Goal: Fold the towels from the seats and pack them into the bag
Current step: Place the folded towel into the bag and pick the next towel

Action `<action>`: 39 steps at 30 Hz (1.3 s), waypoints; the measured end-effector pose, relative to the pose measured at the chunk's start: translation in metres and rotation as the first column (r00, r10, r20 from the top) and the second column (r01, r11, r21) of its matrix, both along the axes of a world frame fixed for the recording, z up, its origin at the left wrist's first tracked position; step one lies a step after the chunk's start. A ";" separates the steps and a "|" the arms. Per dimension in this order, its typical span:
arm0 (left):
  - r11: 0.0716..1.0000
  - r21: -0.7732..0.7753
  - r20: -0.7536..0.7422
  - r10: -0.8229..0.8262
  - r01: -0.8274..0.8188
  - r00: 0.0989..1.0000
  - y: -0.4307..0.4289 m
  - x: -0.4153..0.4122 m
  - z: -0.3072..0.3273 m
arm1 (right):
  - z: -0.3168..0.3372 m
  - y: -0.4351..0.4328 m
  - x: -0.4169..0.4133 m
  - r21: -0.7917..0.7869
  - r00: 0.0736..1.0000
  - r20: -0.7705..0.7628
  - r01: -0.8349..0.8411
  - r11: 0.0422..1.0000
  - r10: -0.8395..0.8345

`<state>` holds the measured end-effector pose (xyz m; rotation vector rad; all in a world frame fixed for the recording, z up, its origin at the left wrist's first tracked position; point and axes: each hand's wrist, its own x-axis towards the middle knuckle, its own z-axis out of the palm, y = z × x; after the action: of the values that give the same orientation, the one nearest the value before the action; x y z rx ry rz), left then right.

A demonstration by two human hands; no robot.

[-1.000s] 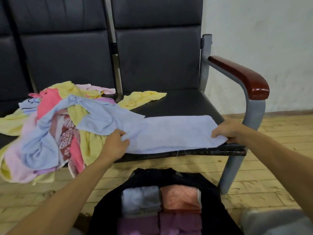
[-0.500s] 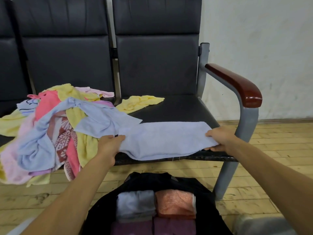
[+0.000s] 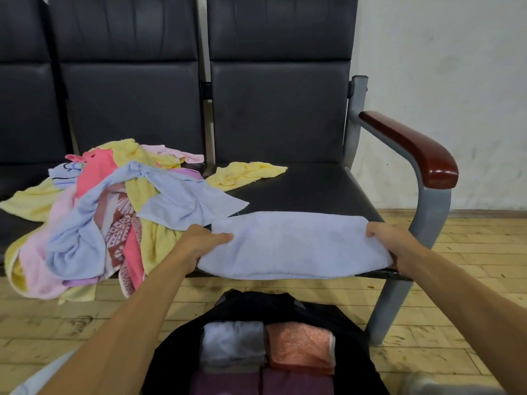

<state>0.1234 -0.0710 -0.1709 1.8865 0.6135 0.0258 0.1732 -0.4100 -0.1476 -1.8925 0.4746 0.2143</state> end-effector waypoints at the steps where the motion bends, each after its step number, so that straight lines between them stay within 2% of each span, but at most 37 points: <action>1: 0.994 -0.105 0.008 0.007 -0.006 1.000 0.000 -0.002 0.002 | -0.001 0.000 0.000 0.011 1.000 0.014 0.019 1.000 -0.020; 3: 0.952 -0.305 -0.004 0.016 -0.016 1.000 -0.002 -0.006 0.006 | -0.003 0.002 0.001 -0.014 0.999 0.037 0.035 0.999 -0.034; 5: 0.896 -0.443 -0.043 0.012 -0.030 0.999 -0.002 -0.009 0.008 | -0.006 0.005 0.002 -0.047 0.999 0.050 0.013 0.999 -0.010; 7: 0.853 -0.520 -0.082 -0.006 -0.038 0.997 -0.001 -0.012 0.007 | -0.006 0.011 0.002 -0.061 0.999 0.050 -0.006 0.998 0.009; 9: 0.844 -0.535 -0.101 -0.002 -0.053 0.995 0.001 -0.017 0.006 | -0.005 0.017 0.003 -0.053 0.999 0.052 -0.015 0.998 0.017; 13: 0.904 -0.414 -0.001 0.119 -0.109 0.993 0.008 -0.021 0.012 | -0.008 0.026 0.007 -0.038 0.996 0.080 -0.035 0.999 0.037; 17: 0.942 -0.321 0.131 0.152 -0.103 0.980 0.005 -0.015 0.041 | -0.016 0.036 0.016 0.086 0.994 0.068 -0.094 0.992 0.089; 20: 0.976 -0.217 0.160 0.046 -0.011 0.986 -0.020 0.001 0.067 | -0.018 0.040 0.016 0.178 0.993 0.029 -0.120 0.977 0.116; 25: 0.984 -0.099 0.089 -0.137 0.145 0.987 -0.092 0.026 0.087 | -0.022 0.034 0.016 0.264 0.994 -0.008 -0.103 0.959 0.109; 28: 0.964 0.067 0.028 -0.260 0.258 0.965 -0.134 0.038 0.075 | -0.019 0.031 0.017 0.307 0.992 -0.035 -0.103 0.946 0.119; 31: 0.905 0.235 -0.052 -0.353 0.355 0.934 -0.163 0.043 0.052 | -0.020 0.029 0.017 0.314 0.991 -0.045 -0.104 0.944 0.124; 36: 0.811 0.242 -0.139 -0.515 0.533 0.846 -0.181 0.042 0.024 | -0.016 0.030 0.015 0.337 0.988 -0.037 -0.129 0.933 0.150; 38: 0.856 0.052 -0.042 -0.513 0.514 0.858 -0.172 0.038 0.026 | -0.017 0.032 0.016 0.336 0.989 -0.003 -0.141 0.931 0.150; 39: 0.869 0.005 0.022 -0.495 0.495 0.869 -0.162 0.036 0.026 | -0.017 0.033 0.016 0.336 0.989 0.016 -0.145 0.931 0.149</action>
<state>0.1596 -0.2329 -0.1452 1.9895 0.0962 -0.2871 0.1894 -0.3766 -0.1646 -1.5909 0.2804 0.3797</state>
